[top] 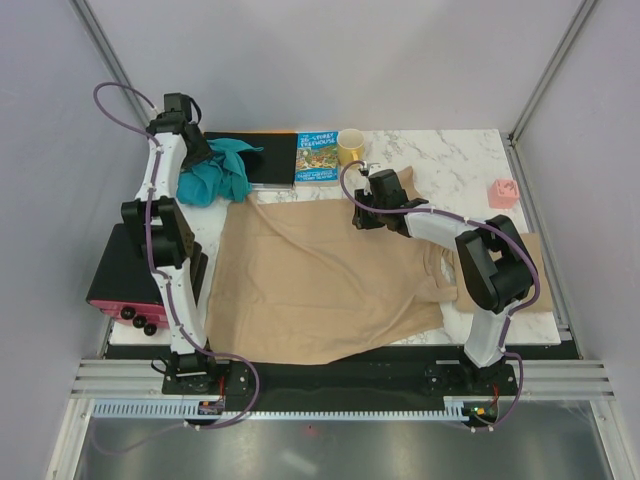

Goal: Fold and stack the t-shirts

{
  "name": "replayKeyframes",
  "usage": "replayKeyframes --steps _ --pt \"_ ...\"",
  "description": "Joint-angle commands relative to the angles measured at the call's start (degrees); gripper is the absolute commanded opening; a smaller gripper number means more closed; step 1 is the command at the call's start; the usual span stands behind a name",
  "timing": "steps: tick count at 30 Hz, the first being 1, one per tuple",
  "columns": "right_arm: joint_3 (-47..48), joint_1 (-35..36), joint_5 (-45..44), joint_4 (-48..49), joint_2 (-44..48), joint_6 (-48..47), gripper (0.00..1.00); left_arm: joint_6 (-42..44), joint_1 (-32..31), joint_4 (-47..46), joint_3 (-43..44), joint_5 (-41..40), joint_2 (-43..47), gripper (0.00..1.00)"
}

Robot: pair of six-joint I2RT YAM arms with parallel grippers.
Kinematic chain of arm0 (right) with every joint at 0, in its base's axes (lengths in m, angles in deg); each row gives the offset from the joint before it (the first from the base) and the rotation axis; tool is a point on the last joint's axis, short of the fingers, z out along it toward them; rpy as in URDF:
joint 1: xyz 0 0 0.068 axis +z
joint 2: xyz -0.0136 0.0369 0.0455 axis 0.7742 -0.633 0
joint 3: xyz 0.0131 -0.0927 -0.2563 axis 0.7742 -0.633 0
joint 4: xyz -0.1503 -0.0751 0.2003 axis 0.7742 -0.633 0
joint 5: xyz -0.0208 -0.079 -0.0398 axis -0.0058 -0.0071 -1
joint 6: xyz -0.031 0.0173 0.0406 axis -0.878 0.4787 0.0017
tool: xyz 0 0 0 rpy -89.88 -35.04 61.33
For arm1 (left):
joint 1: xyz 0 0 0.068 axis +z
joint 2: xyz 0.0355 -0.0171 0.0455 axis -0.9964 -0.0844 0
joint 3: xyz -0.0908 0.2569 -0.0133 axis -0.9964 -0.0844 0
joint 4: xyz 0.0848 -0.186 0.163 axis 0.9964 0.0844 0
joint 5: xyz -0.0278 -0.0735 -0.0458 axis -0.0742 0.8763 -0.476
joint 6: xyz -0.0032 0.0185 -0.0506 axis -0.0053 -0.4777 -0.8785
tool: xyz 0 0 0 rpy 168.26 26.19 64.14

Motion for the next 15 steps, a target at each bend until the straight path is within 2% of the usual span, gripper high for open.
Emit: replayKeyframes --steps 1,8,15 --pt "0.15 -0.09 1.52 2.03 1.6 0.72 0.38 0.25 0.46 -0.25 -1.32 1.14 -0.03 0.56" --pt "-0.55 -0.17 1.69 2.91 1.16 1.07 0.38 0.08 -0.51 0.02 -2.81 -1.23 0.23 0.63" --pt "-0.55 -0.26 2.14 3.09 0.63 1.07 0.36 0.78 -0.59 -0.07 0.96 1.05 -4.34 0.64"
